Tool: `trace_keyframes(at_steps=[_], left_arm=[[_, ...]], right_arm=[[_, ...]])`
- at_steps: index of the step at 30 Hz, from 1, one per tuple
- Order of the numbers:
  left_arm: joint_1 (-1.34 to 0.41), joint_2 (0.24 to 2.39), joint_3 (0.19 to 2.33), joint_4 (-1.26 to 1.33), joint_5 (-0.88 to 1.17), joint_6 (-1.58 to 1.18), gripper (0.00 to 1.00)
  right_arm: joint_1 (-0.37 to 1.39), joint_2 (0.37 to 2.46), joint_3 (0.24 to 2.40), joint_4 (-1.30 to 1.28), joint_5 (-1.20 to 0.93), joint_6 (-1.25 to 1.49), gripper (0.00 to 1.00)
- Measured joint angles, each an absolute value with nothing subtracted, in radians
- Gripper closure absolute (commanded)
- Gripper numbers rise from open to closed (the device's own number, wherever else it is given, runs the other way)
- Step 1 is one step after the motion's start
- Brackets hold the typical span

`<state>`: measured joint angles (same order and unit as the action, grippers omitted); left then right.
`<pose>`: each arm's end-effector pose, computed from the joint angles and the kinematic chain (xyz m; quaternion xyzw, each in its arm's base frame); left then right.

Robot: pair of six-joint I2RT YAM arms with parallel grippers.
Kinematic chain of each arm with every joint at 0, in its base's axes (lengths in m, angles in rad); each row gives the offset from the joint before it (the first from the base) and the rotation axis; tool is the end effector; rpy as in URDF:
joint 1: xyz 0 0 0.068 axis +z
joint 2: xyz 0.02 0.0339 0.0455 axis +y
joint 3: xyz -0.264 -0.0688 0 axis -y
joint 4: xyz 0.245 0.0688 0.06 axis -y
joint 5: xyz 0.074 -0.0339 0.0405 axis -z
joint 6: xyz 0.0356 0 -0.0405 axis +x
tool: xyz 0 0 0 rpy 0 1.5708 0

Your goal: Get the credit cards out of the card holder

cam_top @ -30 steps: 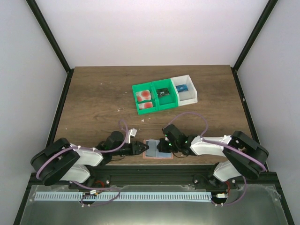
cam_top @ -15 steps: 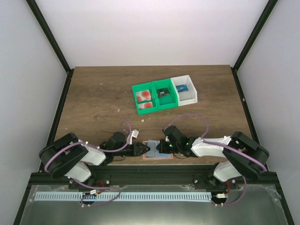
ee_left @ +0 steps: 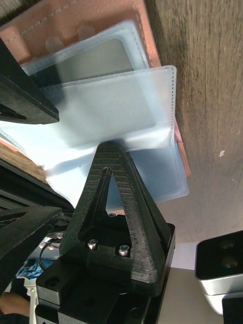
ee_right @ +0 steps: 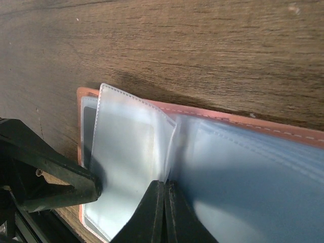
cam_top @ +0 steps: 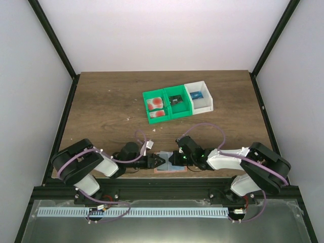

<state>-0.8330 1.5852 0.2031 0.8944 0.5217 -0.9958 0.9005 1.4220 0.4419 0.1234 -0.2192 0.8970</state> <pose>0.1358 -0.1757 0.0989 0.0652 0.8360 -0.5294 0.1289 0.1420 0.1916 0.1223 -0.0399 0.9312 0.3357 0.1361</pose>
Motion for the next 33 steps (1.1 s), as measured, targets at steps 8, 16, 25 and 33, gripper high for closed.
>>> trace_keyframes(at_steps=[8, 16, 25, 33], left_arm=[[-0.838, 1.496, 0.207, 0.820, 0.492, -0.989, 0.47], [-0.841, 1.398, 0.250, 0.654, 0.420, -0.927, 0.44], [-0.847, 1.454, 0.260, 0.619, 0.403, -0.912, 0.43], [-0.853, 1.483, 0.272, 0.640, 0.401, -0.914, 0.42]], right_arm=[[0.900, 1.420, 0.435, 0.134, -0.219, 0.900, 0.99], [0.900, 1.417, 0.425, 0.152, -0.219, 0.906, 1.00], [0.901, 1.415, 0.422, 0.152, -0.221, 0.910, 0.99], [0.901, 1.412, 0.410, 0.171, -0.222, 0.918, 1.00]])
